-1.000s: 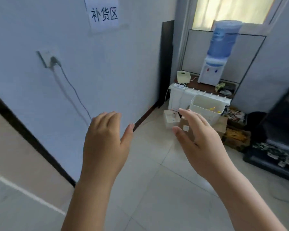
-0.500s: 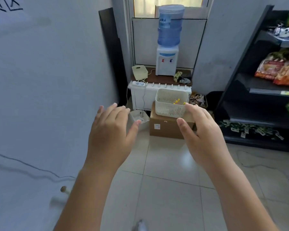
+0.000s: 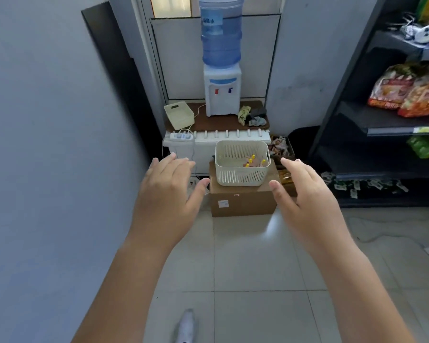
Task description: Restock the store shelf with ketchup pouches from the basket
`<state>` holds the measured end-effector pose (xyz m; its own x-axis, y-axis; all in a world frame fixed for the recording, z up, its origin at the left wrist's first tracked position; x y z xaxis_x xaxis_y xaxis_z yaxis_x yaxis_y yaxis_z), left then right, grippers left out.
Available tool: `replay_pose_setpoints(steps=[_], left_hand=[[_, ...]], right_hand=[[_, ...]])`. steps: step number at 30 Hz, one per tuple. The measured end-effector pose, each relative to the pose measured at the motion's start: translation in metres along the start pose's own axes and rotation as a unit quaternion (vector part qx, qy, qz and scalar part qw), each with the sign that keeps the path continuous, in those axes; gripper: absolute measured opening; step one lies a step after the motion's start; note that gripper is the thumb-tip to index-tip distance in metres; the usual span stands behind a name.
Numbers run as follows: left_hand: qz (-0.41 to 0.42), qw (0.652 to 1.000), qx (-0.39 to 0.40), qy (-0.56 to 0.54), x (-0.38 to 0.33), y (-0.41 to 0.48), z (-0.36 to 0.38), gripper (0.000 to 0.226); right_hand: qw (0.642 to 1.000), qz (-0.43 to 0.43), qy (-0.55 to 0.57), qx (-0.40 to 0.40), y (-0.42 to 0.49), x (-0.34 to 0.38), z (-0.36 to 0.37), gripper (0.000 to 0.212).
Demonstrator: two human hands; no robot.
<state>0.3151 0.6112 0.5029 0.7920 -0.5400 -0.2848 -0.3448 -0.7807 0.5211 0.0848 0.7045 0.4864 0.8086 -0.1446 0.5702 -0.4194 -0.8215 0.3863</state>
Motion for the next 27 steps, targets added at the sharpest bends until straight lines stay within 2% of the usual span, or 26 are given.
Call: replay_pose_setpoints(steps=[5,8,12,14,17,21,24,27], left_hand=[[0.050,0.998,0.021,-0.044,0.055,0.081,0.063,0.050],[0.084,0.994,0.049,-0.056,0.079,0.140,0.100,0.049],[0.118,0.986,0.096,-0.067,0.090,0.219,0.155,0.048],[0.133,0.981,0.123,-0.076,0.088,0.253,0.183,0.049],[0.128,0.972,0.157,-0.123,0.086,0.302,0.237,0.050],[0.117,0.963,0.197,-0.140,0.078,0.376,0.342,0.046],[0.105,0.959,0.228,-0.133,0.073,0.417,0.421,0.043],[0.094,0.950,0.268,-0.132,0.068,0.449,0.496,0.040]], right_hand=[[0.999,0.034,-0.022,-0.011,0.075,-0.006,0.061,0.048],[0.996,0.047,-0.071,-0.035,0.120,-0.009,0.084,0.048],[0.991,0.019,-0.129,-0.038,0.180,-0.003,0.126,0.047],[0.991,0.032,-0.131,-0.025,0.210,-0.010,0.148,0.049],[0.989,0.060,-0.132,-0.018,0.256,-0.047,0.173,0.049],[0.984,0.110,-0.136,0.017,0.332,-0.136,0.216,0.049],[0.979,0.135,-0.135,0.068,0.380,-0.205,0.252,0.047],[0.972,0.145,-0.128,0.137,0.416,-0.266,0.294,0.035]])
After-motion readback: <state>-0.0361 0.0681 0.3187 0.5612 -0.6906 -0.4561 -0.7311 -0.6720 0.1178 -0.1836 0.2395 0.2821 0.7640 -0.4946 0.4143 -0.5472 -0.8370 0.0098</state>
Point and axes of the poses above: each hand's wrist, its own y-axis towards the middle knuckle, its own z-axis out of the palm, x = y × z, the point moved 7 cm from there along y, towards the middle knuckle, and after that the axes turned 6 degrees about -x, right-handed, at the moved point
